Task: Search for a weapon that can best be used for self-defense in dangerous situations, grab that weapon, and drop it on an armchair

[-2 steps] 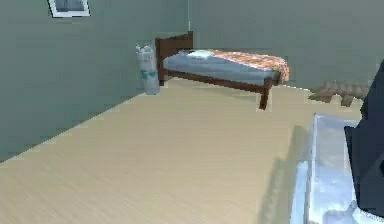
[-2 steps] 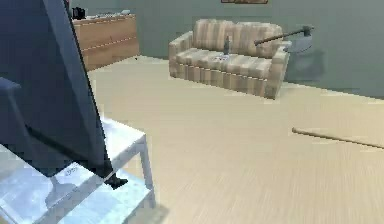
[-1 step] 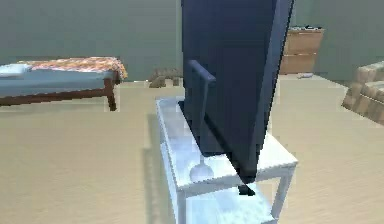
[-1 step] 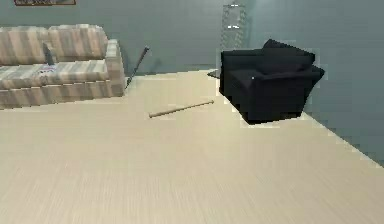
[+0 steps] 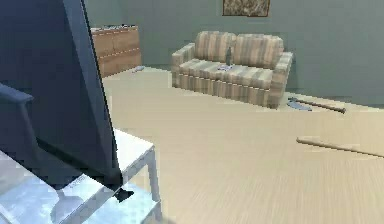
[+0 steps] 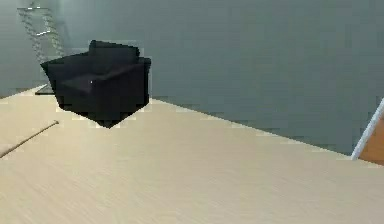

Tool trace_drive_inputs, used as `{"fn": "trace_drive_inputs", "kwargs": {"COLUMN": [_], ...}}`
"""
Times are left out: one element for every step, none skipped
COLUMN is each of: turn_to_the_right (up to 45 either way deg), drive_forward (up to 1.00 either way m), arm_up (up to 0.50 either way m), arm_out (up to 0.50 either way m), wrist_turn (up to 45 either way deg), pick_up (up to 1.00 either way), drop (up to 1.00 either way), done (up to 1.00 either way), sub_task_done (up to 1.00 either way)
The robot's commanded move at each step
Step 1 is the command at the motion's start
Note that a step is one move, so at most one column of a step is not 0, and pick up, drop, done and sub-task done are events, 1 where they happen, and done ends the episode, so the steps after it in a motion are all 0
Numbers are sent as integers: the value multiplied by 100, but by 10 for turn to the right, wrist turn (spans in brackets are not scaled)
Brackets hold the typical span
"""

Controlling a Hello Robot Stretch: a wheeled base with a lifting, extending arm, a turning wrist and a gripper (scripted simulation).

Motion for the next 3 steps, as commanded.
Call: {"fn": "trace_drive_inputs", "kwargs": {"turn_to_the_right": [240, 0, -180], "drive_forward": [0, 100, 0], "arm_up": [0, 0, 0], "arm_out": [0, 0, 0], "wrist_turn": [0, 0, 0], "pick_up": [0, 0, 0], "drop": [0, 0, 0], "done": [0, 0, 0], "sub_task_done": [0, 0, 0]}}
